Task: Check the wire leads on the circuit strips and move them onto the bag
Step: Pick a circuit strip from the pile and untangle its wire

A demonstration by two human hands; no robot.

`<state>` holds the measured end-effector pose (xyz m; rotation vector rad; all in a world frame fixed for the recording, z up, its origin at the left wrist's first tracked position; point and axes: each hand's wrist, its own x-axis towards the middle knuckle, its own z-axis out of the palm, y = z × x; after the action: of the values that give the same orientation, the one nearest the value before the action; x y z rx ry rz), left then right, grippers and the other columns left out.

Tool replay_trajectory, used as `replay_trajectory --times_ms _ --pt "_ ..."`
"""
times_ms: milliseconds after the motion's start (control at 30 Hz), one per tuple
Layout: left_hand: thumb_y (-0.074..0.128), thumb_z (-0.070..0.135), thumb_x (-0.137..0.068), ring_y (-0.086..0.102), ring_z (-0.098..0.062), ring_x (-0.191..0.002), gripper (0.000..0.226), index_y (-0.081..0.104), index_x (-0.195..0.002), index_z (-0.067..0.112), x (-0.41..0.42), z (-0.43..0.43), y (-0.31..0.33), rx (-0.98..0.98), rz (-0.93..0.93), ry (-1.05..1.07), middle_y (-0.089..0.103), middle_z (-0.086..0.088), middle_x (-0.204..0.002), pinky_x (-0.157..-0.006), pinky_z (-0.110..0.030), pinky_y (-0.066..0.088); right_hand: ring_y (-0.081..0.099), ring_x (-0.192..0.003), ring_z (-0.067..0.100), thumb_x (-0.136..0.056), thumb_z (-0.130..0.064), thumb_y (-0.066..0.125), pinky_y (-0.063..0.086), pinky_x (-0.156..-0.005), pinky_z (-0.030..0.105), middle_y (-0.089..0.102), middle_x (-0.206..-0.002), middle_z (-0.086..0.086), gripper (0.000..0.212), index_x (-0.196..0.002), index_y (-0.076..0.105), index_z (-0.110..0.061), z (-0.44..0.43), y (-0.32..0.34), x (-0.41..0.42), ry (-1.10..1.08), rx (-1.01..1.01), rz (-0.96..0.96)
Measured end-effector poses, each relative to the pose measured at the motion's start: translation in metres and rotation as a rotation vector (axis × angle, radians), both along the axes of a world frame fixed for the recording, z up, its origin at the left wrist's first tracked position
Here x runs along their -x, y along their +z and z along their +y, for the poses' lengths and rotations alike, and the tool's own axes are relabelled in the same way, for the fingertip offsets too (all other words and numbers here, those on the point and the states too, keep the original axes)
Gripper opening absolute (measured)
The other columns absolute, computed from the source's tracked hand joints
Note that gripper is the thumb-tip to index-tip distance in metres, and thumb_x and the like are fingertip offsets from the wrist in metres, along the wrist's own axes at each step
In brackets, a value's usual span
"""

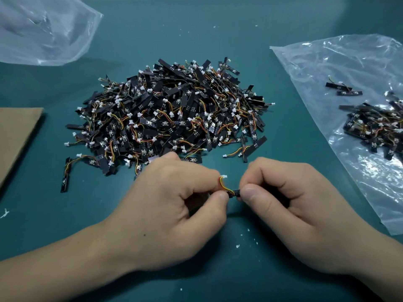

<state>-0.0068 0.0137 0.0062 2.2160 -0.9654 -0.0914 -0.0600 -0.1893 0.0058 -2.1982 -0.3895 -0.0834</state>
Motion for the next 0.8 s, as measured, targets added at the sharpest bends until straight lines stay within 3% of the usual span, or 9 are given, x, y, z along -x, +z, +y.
replay_trajectory --times_ms 267,533,800 --pt "0.046 0.032 -0.097 0.048 -0.019 -0.057 0.039 0.066 -0.069 0.015 -0.0023 0.0014 0.0028 -0.002 -0.013 -0.048 0.052 0.002 -0.055 -0.068 -0.015 0.034 0.055 -0.062 0.01 -0.098 -0.036 0.051 0.039 -0.057 0.017 0.056 -0.068 -0.016 0.018 -0.084 0.061 -0.033 0.0015 0.0023 0.0008 0.022 -0.038 0.041" --pt "0.047 0.029 -0.093 0.05 -0.018 -0.056 0.032 0.068 -0.07 0.022 -0.002 0.0003 0.0038 -0.016 0.002 -0.061 0.051 0.003 -0.055 -0.072 -0.009 0.032 0.057 -0.065 0.016 -0.101 -0.036 0.047 0.044 -0.059 0.029 0.061 -0.071 -0.003 0.023 -0.084 0.06 -0.028 0.0005 0.0001 0.0016 0.0 -0.021 0.04" --pt "0.047 0.027 -0.092 0.051 -0.019 -0.058 0.031 0.068 -0.07 0.023 -0.0017 0.0007 0.0044 0.016 0.012 -0.074 0.052 0.003 -0.056 -0.07 -0.007 0.033 0.061 -0.071 0.015 -0.103 -0.035 0.044 0.046 -0.063 0.029 0.064 -0.076 -0.009 0.023 -0.088 0.06 -0.028 0.0001 -0.0011 0.0013 0.012 0.001 0.054"
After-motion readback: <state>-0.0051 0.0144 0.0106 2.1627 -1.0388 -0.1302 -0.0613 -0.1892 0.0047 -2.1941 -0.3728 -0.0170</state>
